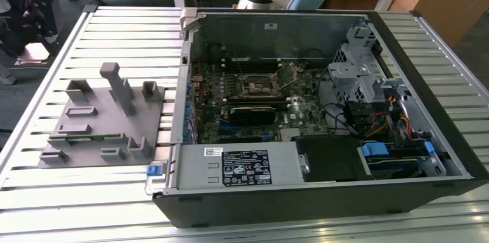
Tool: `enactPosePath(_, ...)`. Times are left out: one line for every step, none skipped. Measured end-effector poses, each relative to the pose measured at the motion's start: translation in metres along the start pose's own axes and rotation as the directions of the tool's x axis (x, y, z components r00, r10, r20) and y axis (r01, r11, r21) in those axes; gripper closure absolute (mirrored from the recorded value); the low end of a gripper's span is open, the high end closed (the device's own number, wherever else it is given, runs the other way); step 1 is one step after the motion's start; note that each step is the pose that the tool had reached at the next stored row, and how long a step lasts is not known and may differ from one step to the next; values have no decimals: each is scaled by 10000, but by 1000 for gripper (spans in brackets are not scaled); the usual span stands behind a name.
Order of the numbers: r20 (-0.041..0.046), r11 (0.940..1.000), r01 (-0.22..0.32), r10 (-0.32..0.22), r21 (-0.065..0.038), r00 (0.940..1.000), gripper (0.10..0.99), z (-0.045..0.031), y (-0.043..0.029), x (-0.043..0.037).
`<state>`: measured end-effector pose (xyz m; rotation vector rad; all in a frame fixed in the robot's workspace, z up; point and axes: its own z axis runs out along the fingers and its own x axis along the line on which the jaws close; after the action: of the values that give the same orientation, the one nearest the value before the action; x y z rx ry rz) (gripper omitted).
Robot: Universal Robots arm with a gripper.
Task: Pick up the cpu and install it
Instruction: 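Pick up the cpu and move it towards the insertion slot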
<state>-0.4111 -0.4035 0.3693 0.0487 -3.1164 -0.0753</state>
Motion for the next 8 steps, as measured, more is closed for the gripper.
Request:
enactPosePath(-4,10000,0,0,0,10000,545,-1,-1,-7)
enactPosePath(-7,10000,0,0,0,10000,545,-1,-1,-14)
enactPosePath(-9,10000,0,0,0,10000,545,0,-1,-21)
enactPosePath(-15,10000,-1,1,0,10000,545,-1,-1,-28)
enactPosePath(-19,10000,-1,1,0,10000,545,-1,-1,-37)
enactPosePath(-25,10000,-1,1,0,10000,545,-1,-1,-45)
enactPosePath(-30,10000,-2,2,-1,10000,545,-1,-2,-55)
enactPosePath(-36,10000,-2,2,-2,10000,545,-1,-2,-65)
